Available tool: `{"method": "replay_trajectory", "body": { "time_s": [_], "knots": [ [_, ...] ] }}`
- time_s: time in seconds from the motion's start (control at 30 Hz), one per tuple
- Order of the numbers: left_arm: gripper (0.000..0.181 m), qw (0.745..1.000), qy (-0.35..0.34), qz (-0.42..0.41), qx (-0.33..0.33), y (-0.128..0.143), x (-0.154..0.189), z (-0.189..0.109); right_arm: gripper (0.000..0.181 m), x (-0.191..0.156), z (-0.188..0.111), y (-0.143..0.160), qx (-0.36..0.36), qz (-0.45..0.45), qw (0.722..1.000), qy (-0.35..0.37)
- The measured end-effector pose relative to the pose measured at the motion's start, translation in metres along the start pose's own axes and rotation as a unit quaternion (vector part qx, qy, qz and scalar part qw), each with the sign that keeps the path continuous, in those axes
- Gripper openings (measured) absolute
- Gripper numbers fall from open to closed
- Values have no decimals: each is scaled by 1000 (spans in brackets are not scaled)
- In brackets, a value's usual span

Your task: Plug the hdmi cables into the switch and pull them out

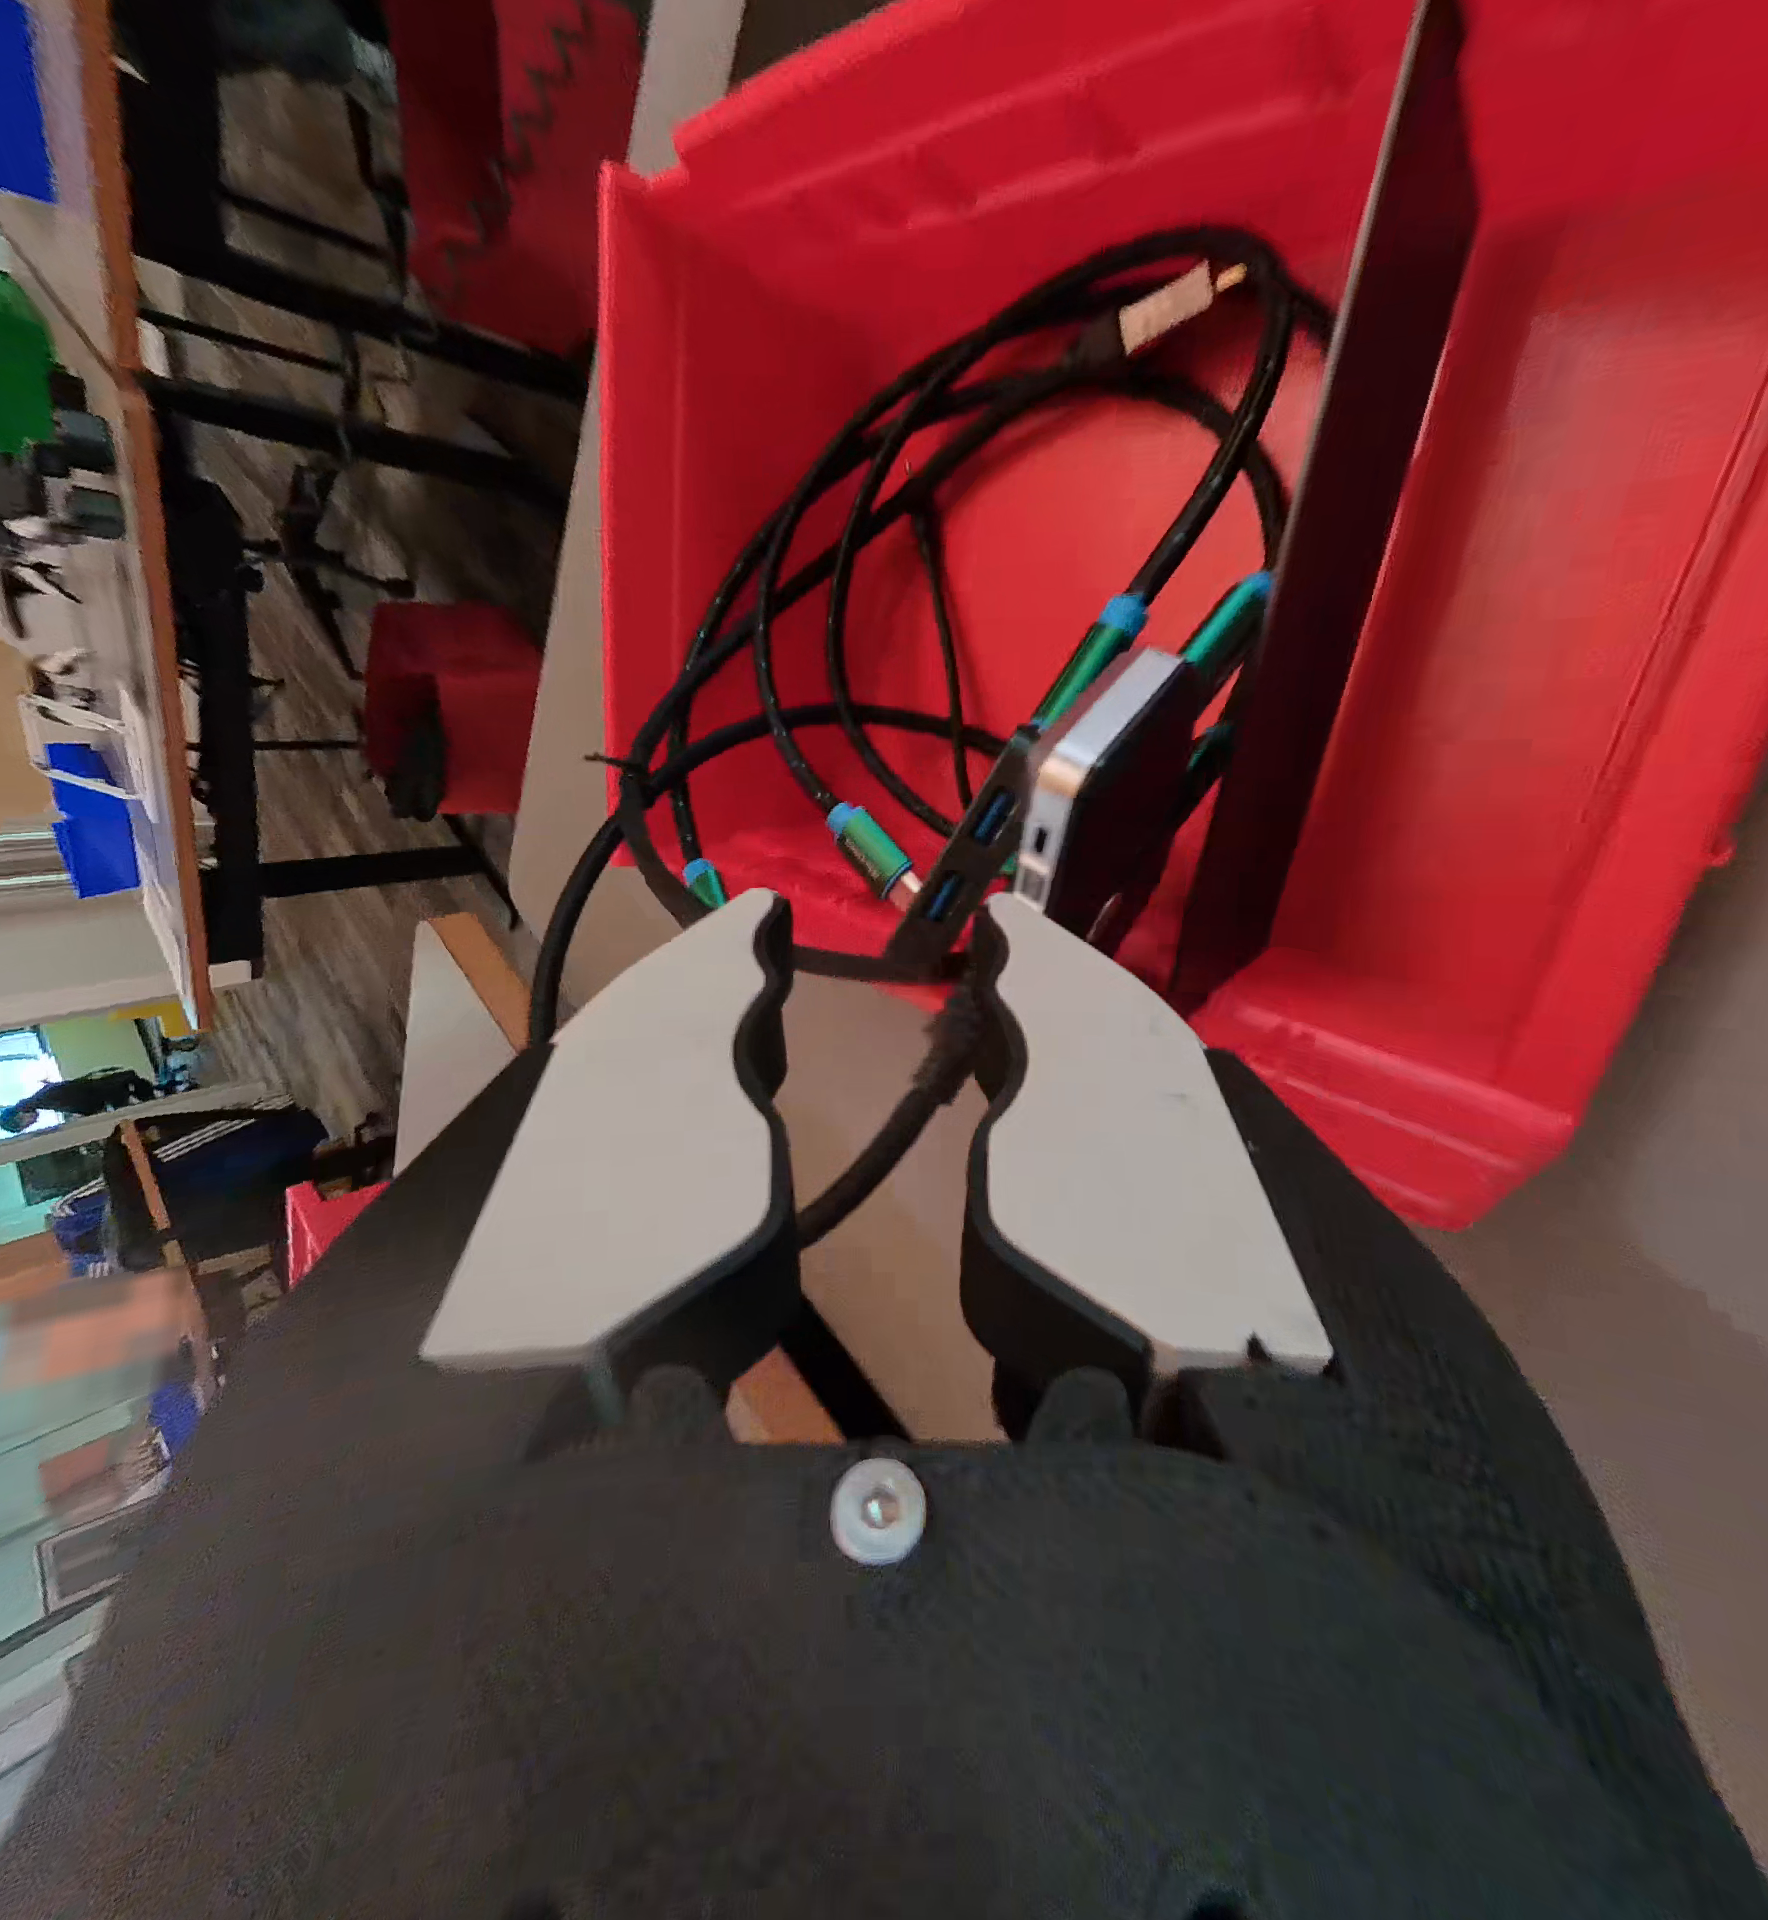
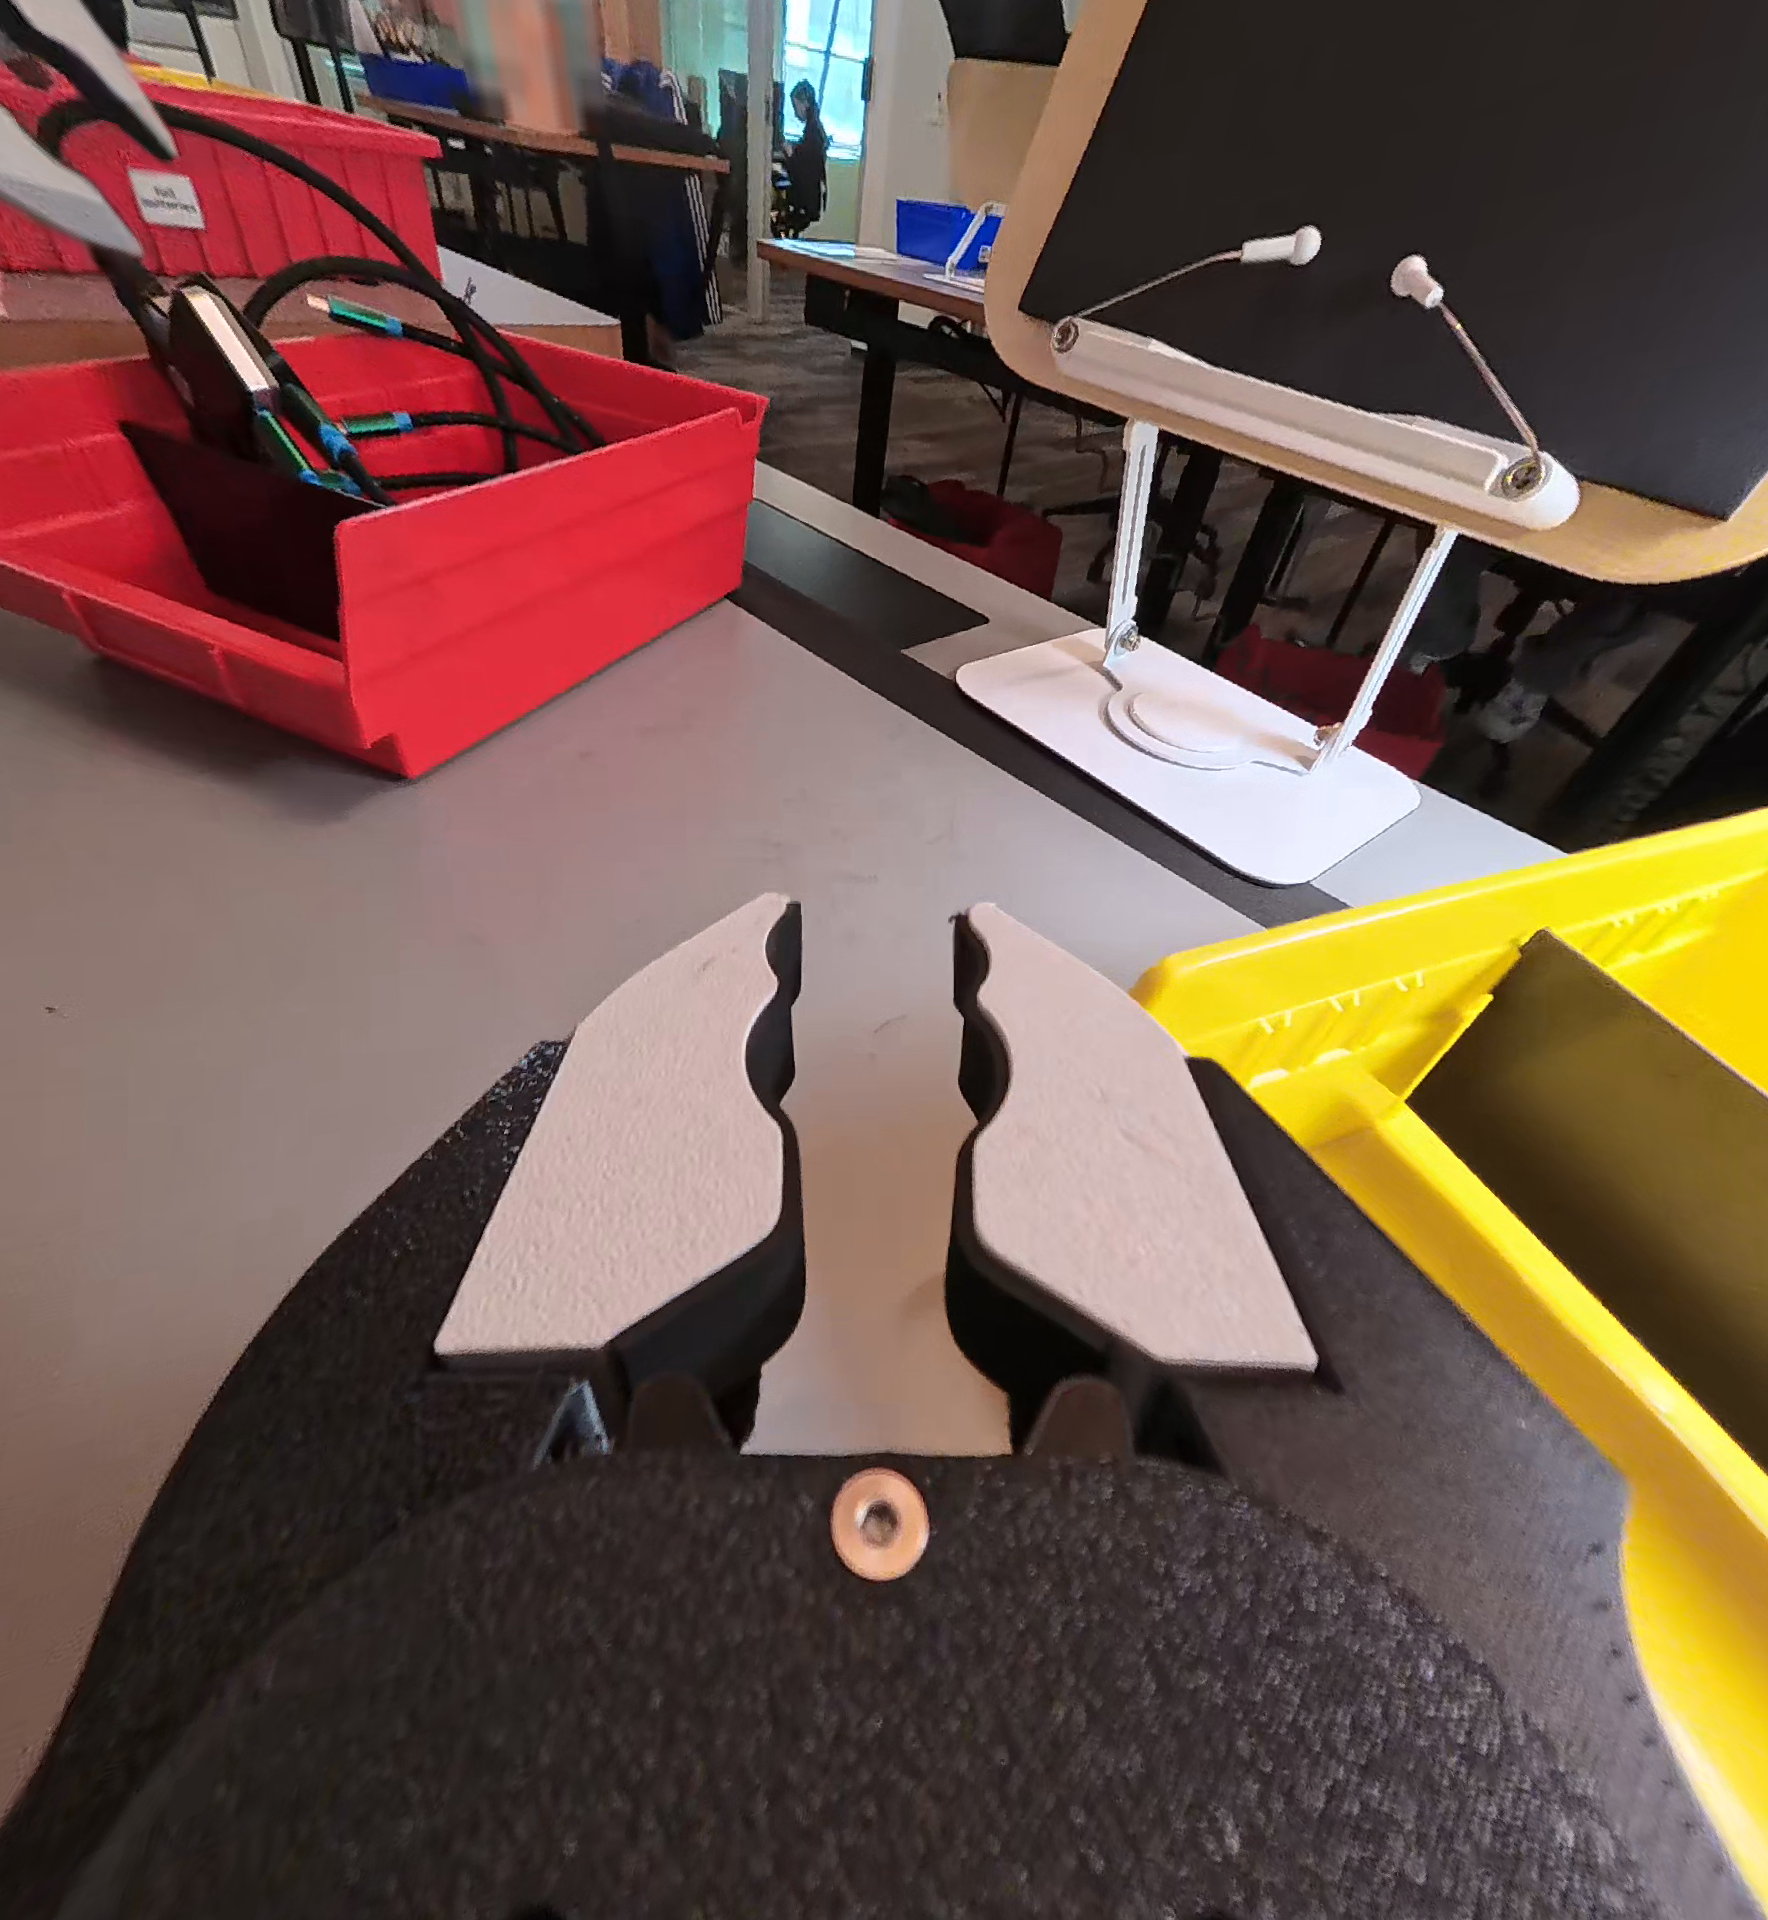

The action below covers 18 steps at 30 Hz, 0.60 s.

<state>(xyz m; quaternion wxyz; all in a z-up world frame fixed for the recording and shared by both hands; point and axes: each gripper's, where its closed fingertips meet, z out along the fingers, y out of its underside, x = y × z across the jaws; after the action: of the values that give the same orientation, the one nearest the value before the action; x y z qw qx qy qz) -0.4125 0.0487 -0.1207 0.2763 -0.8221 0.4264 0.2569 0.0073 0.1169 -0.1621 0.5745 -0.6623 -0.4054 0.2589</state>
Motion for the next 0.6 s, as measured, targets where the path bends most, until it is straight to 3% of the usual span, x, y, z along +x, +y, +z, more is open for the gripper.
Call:
{"method": "replay_trajectory", "body": {
  "time_s": [0.3,0.6],
  "knots": [
    [37,979,147,55,-128,21,-3,24,24,3,-1,13,-15,8,1000,-7],
    [35,956,224,44,-186,31,1,47,23,0,3,23,-31,12,999,-21]
  ]
}}
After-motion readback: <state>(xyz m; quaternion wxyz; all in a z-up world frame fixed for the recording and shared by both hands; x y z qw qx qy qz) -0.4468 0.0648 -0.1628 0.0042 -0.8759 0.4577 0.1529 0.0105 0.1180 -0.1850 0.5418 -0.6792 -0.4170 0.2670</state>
